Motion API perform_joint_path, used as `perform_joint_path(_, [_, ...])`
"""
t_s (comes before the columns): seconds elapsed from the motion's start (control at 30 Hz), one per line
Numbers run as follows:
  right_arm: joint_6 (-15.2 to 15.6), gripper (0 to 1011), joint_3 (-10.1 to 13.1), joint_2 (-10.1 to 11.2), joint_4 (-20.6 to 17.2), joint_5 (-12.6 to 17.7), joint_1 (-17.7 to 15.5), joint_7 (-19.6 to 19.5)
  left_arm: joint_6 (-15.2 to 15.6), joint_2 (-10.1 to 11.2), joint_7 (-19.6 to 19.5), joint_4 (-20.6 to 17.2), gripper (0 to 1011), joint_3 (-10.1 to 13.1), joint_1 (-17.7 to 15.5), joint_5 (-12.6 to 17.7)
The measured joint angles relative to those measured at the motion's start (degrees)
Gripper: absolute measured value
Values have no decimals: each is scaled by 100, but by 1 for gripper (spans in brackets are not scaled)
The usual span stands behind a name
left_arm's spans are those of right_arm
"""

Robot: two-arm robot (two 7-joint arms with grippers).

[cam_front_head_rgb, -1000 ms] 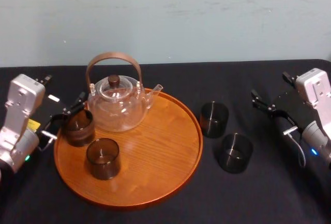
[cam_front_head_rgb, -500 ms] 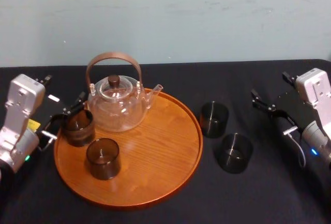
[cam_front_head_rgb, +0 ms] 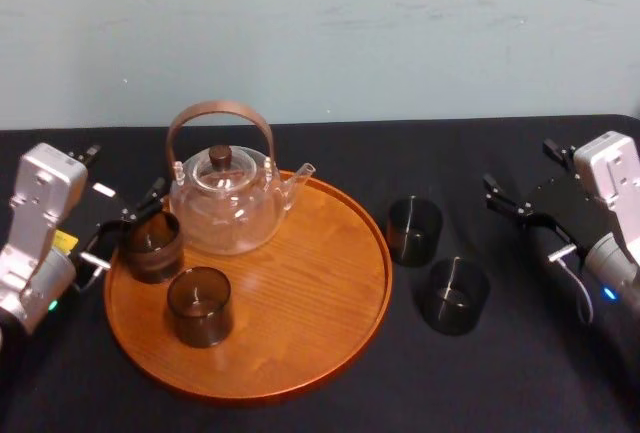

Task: Pick up the glass from the table and place it on the tray.

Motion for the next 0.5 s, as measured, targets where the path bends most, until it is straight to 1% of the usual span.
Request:
perform_joint_path(0.23, [214, 1002, 193, 135, -342, 230, -216, 280, 0, 0, 0, 0, 1001, 0, 0, 0])
perform_joint_path(0.33, [381, 1002, 326, 236, -585, 373, -376, 403, 0, 0, 0, 0, 1001, 0, 0, 0])
perform_joint_path(0.37, [381, 1002, 326, 236, -585, 373, -376, 403, 0, 0, 0, 0, 1001, 0, 0, 0])
perform_joint_path(0.5, [568, 1002, 518, 375, -901, 558, -617, 532, 0, 0, 0, 0, 1001, 0, 0, 0])
